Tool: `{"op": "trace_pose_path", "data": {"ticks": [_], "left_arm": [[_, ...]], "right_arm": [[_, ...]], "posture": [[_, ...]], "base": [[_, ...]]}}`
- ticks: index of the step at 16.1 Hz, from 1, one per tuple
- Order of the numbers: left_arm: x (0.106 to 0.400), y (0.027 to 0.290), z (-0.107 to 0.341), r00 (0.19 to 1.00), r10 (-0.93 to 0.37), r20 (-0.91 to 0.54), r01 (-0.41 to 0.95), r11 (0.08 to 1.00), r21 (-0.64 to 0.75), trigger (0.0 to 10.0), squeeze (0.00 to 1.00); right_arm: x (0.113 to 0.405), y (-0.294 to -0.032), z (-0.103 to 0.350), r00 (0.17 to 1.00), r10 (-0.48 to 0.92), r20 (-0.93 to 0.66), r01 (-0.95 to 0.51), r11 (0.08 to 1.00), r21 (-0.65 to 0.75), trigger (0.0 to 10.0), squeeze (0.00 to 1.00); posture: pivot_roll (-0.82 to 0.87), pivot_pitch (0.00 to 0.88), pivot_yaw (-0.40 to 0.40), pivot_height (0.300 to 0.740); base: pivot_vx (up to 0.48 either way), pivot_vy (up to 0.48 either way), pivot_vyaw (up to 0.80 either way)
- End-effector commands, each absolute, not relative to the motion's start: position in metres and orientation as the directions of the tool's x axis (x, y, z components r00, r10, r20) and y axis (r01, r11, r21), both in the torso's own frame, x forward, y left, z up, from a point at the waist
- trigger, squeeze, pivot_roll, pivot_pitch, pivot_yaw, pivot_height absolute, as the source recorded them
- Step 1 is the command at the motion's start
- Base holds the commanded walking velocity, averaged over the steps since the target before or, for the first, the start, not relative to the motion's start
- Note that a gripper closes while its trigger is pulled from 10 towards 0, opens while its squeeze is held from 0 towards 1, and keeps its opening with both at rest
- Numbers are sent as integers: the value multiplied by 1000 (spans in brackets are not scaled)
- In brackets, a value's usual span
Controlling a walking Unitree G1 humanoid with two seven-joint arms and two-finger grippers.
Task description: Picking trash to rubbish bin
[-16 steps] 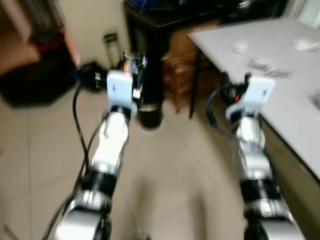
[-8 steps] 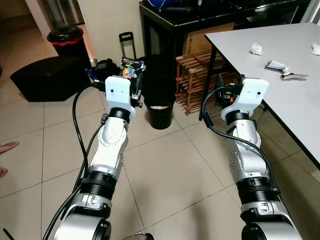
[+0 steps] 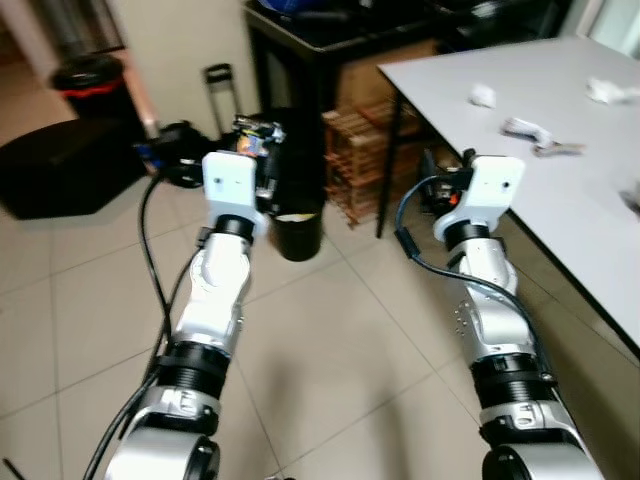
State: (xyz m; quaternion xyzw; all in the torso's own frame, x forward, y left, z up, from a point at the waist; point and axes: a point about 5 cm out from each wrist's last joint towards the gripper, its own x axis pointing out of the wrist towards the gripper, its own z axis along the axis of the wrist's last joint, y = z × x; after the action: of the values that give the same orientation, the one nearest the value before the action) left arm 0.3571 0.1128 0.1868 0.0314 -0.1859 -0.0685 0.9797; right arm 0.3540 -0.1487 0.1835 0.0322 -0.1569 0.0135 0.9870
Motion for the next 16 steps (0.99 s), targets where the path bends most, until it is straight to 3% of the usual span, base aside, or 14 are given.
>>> {"op": "trace_pose_path", "data": {"ticks": [1, 5, 9, 16], "left_arm": [[358, 119, 187, 926, -133, 354, 104, 989, 100, 10000, 0], [358, 119, 188, 925, -136, 354, 106, 989, 101, 10000, 0], [358, 118, 188, 925, -136, 354, 106, 989, 103, 10000, 0], [359, 119, 189, 925, -133, 356, 103, 989, 102, 10000, 0]], "right_arm": [[354, -145, 184, 952, 29, 306, -54, 996, 72, 10000, 0], [354, -143, 184, 951, 44, 306, -62, 997, 49, 10000, 0], [354, -143, 183, 952, 43, 303, -60, 997, 45, 10000, 0], [354, -141, 183, 951, 51, 303, -71, 996, 56, 10000, 0]], "posture": [[-68, 77, 72, 740], [-68, 77, 73, 740], [-68, 76, 74, 740], [-65, 68, 73, 740]], "base": [[330, 0, 0], [334, 0, 0], [333, 0, 700], [333, 0, 0]]}}
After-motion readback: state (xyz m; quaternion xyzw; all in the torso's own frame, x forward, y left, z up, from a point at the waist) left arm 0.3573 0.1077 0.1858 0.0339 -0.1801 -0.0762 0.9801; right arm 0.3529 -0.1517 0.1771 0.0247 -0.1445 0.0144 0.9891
